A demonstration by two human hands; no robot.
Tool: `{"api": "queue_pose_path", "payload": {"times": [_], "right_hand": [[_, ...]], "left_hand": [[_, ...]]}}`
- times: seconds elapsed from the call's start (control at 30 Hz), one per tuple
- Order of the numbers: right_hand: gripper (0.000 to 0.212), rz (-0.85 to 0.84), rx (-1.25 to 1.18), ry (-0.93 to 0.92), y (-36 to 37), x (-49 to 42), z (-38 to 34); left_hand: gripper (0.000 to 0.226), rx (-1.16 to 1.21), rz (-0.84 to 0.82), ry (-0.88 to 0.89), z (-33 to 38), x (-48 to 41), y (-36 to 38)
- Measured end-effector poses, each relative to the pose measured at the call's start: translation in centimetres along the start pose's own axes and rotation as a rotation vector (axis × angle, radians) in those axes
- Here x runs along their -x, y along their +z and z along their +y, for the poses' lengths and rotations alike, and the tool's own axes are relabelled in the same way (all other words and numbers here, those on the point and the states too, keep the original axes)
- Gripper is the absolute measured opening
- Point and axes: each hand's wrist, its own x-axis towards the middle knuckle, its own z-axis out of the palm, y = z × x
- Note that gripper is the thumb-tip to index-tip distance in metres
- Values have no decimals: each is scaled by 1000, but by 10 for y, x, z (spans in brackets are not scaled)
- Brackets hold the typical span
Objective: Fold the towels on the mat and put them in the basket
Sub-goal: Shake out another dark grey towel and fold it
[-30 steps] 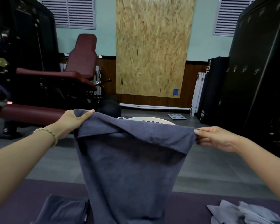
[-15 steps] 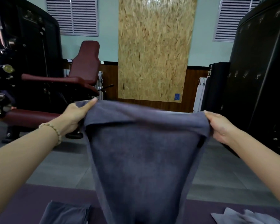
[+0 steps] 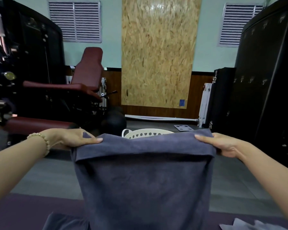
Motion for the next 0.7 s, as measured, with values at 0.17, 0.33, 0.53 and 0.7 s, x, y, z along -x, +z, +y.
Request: {"api": "queue_pose_path", "payload": {"times": [0.17,0.33,0.53,0.7], "right_hand": [[95,103,-352,-106,-3,-3,4],[19,313,-347,-195,20,-1,3],[26,267,-512,-489,61,26,-74],[35,57,-895,-709,75,64,-148]], "left_hand": [[63,177,-76,-72,-13,-4,-2],[22,804,348,225,11,-18,23],[28,1000,524,520,109,1,21],[40,1146,478,786,180,43,-4]]}}
